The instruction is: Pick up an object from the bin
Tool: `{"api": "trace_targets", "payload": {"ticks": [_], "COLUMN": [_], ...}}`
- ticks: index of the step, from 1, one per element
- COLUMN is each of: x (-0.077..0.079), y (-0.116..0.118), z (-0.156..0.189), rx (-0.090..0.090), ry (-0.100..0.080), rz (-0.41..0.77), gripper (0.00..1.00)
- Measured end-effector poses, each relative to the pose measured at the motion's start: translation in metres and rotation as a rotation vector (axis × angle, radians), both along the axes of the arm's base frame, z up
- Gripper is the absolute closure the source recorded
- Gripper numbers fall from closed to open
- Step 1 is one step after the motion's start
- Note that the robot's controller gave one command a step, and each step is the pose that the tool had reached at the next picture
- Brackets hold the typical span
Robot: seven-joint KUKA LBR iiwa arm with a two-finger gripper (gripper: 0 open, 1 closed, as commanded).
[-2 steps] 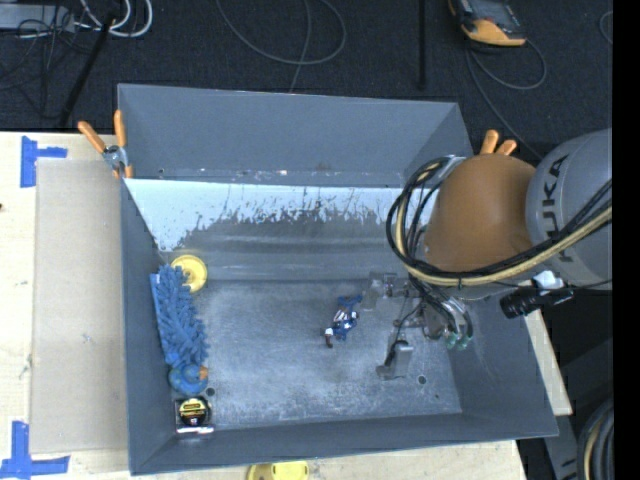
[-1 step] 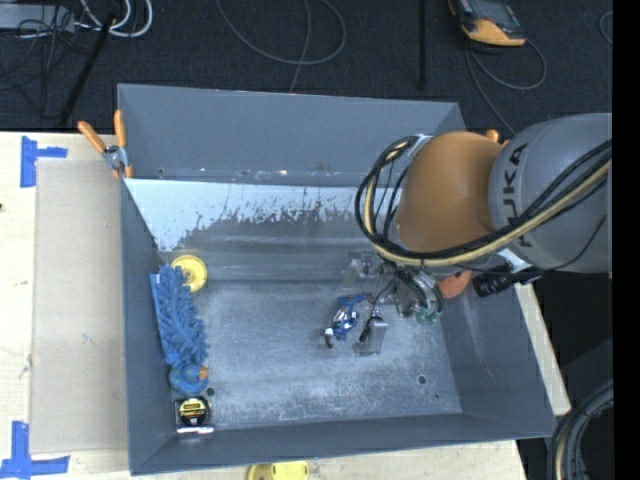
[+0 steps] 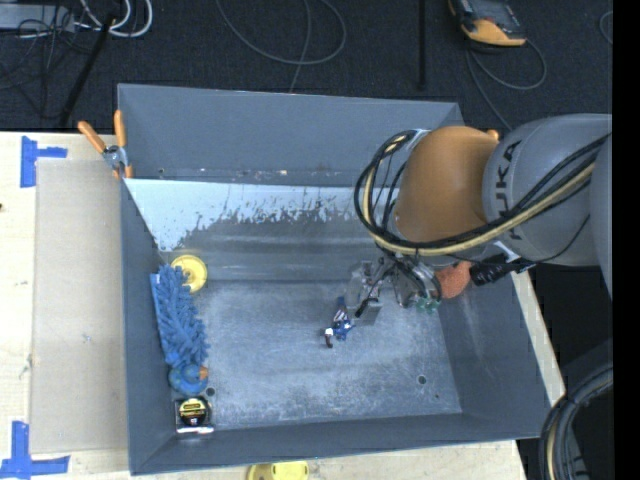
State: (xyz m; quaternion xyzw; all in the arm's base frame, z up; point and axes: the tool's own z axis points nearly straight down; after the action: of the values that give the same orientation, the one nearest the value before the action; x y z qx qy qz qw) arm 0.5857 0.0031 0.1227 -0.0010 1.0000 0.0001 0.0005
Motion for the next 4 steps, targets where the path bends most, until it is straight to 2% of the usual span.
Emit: {"api": "trace_targets", "payload": {"ticks": [1,2,3,4], "x": [0.000,0.000,0.016,0.016], "y": [0.000,0.000,0.005,0.005], "z": [0.000,0.000,-0.053,-0.053], "rx": [0.000,0.000,0.000,0.000], "ry": [0.000,0.000,0.002,0.002], "rz": [0.000,0.000,0.058,0.058], "gripper": [0.00,0.00,1.00,1.00]}}
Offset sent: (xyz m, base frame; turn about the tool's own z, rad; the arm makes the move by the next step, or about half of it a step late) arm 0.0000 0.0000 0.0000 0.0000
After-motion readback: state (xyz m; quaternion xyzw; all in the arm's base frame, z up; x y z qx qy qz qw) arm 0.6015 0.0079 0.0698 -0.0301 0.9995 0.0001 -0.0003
